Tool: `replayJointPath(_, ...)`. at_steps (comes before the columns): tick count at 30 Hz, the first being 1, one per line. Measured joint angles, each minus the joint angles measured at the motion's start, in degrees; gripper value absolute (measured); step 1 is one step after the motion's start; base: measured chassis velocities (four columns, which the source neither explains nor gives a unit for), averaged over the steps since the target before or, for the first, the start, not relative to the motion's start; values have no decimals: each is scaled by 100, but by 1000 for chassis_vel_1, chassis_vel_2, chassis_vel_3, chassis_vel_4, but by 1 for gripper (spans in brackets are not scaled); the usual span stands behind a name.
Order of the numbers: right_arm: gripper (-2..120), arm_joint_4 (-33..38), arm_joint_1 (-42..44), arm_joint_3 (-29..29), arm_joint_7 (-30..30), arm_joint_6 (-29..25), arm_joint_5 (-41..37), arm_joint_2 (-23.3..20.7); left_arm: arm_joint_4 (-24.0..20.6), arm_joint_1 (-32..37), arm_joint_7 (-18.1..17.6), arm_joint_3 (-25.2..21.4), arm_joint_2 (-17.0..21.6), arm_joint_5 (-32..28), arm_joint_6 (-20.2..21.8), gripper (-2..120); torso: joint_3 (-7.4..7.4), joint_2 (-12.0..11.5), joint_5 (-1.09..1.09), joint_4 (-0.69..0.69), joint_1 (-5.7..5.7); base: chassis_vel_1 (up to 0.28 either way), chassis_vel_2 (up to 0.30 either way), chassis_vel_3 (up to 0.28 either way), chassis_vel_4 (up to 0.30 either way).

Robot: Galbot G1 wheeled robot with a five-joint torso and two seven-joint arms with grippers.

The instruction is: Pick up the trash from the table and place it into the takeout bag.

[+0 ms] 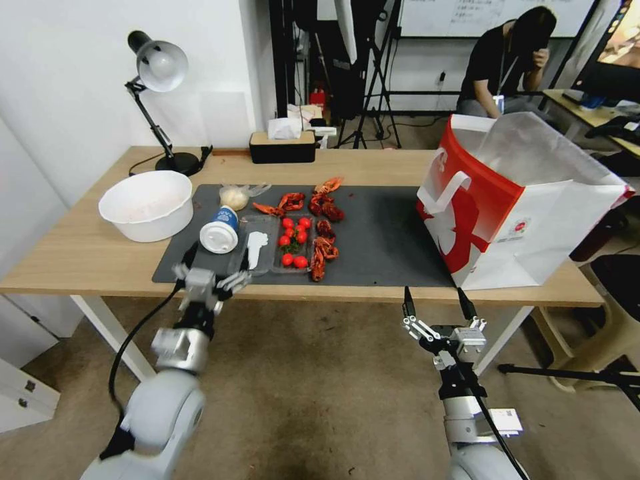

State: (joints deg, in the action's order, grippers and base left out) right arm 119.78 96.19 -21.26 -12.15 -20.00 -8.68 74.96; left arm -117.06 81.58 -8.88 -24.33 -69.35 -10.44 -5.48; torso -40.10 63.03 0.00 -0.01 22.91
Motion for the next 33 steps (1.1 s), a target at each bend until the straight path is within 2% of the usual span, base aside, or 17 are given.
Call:
replayJointPath(5,100,-20,1,27,4,-2,4,3,-130,699,81,-445,-120,137,-235,100,0,0,0,1,0,0,0,0,0)
replayJointPath(12,100,-83,-11,69,9,-12,27,29,-66,837,22,-590,-306,158,-250,100,-1,0,0,1,0,0,0,0,0)
replayJointPath(15,100,-105,-18,70,9,-16,31,33,0,596,42,-510,-216,-109,-82,100,-1,0,0,1,0,0,0,0,0)
replayJointPath(16,100,-107,-19,70,10,-16,34,40,81,319,53,-423,-116,-375,101,100,-1,0,-1,0,0,0,0,0,0)
replayJointPath(17,100,-107,-19,70,10,-16,34,40,81,319,53,-423,-116,-375,101,100,-1,0,-1,0,0,0,0,0,0)
replayJointPath(20,100,-106,-3,55,10,-17,39,52,273,-268,111,-286,90,-795,495,100,-1,0,-1,0,1,0,0,0,0)
replayJointPath(21,100,-106,-3,55,10,-17,39,52,273,-268,111,-286,90,-795,495,100,-1,0,-1,0,1,0,0,0,0)
replayJointPath(25,100,-103,27,16,9,-41,46,51,492,-810,149,-97,278,-1201,940,100,-1,-1,-1,1,2,0,0,0,0)
replayJointPath(30,100,-119,37,-11,6,-91,94,50,705,-1113,121,85,316,-1367,1056,100,-1,-1,-1,1,2,0,0,0,0)
replayJointPath(33,100,-140,39,-23,1,-131,151,54,931,-1379,-21,246,305,-1428,1166,100,-1,-1,1,0,1,0,0,0,0)
